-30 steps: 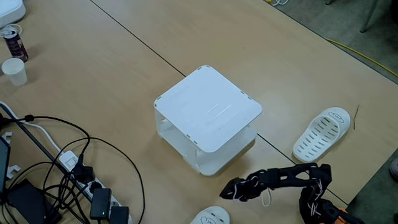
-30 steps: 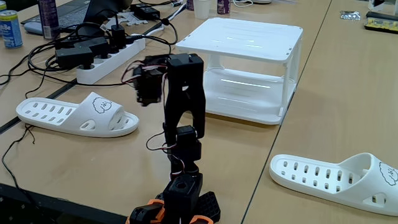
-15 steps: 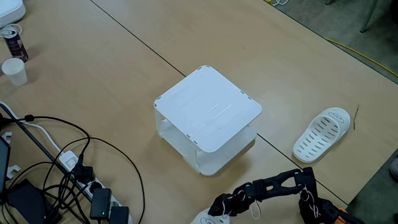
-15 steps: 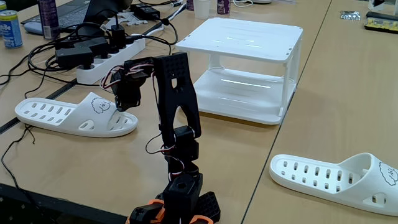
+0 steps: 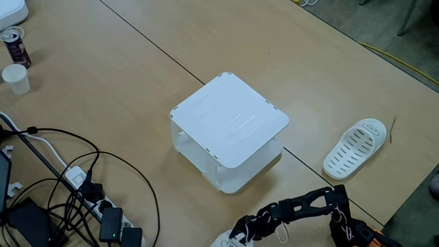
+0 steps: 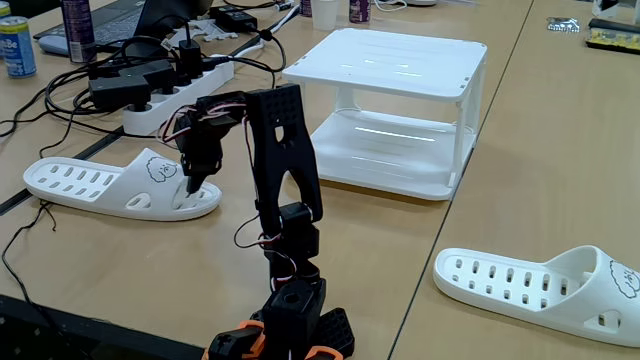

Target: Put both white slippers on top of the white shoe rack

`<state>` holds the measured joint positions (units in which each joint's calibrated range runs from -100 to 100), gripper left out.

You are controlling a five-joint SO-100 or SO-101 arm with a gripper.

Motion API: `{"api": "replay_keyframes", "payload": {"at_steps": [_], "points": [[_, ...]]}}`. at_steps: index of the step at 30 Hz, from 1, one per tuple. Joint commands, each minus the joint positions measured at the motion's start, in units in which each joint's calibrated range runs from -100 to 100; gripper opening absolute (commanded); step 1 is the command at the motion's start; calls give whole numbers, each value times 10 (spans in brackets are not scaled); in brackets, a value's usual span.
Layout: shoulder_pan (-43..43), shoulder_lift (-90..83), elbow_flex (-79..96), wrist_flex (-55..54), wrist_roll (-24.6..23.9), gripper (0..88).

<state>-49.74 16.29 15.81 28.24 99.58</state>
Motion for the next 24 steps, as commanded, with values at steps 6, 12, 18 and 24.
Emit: {"api": "replay_keyframes", "payload": {"at_steps": [6,12,18,24], "points": [[-37,-14,-103,1,4,169],[-71,-14,-131,1,4,169],[-99,-7,-124,1,4,169],[-128,24,-122,1,4,169]]}}
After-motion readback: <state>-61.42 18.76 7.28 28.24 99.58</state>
